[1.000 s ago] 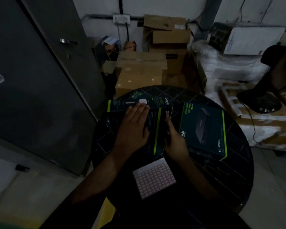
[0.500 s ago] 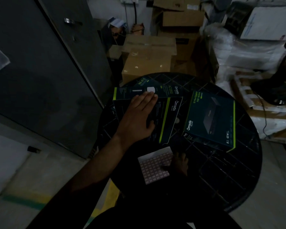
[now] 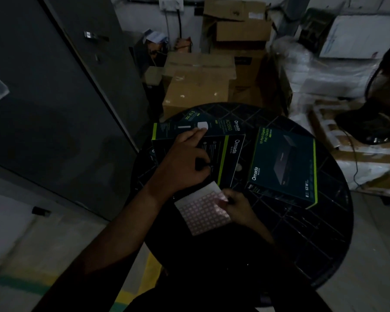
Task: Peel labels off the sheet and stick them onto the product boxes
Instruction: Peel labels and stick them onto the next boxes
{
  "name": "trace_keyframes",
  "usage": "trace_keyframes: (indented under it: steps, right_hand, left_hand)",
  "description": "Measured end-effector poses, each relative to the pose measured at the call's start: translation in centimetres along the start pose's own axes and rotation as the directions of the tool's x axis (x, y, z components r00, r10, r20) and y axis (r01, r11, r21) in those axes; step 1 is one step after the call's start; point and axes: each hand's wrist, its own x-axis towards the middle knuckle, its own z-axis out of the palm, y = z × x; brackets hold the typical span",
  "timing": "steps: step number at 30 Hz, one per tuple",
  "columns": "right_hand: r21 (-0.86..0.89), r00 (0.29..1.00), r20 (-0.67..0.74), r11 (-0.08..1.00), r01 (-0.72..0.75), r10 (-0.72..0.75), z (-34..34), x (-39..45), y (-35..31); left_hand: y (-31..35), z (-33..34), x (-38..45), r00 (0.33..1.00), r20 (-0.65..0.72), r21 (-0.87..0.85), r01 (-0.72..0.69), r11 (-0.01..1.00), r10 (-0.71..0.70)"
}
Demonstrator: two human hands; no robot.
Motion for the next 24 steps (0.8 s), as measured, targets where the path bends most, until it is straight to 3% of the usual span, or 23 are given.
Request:
trace_keyframes:
  steps: [3, 8, 12, 24]
  right_hand:
    - [0.099, 0.989, -0.031, 0.984, 0.149, -0.147, -1.9, -1.2, -4.6]
    - [0.122, 0.936, -0.062, 0.928, 0.351, -0.346, -3.9, -2.8, -9.7]
    - [0.183, 0.908, -0.111, 0.889, 0.419, -0.405, -4.2, -3.2, -10.8]
    - [-0.046, 0.871, -0.181, 0.888, 0.457, -0.457, -3.0, -3.2, -11.8]
  left_hand:
    - [0.5, -1.3, 0.7, 0.993, 0.074, -0.092, 0.096, 0.991, -0.090]
    - [0.6, -2.8, 1.1, 0.979, 0.173, -0.149, 0.135, 0.980, -0.109]
    - [0.4, -3.1, 1.0, 0.970, 0.230, -0.156, 0.116, 0.981, -0.078]
    - [-0.3, -3.5, 0.7, 0.964, 0.264, -0.162, 0.067, 0.984, -0.022]
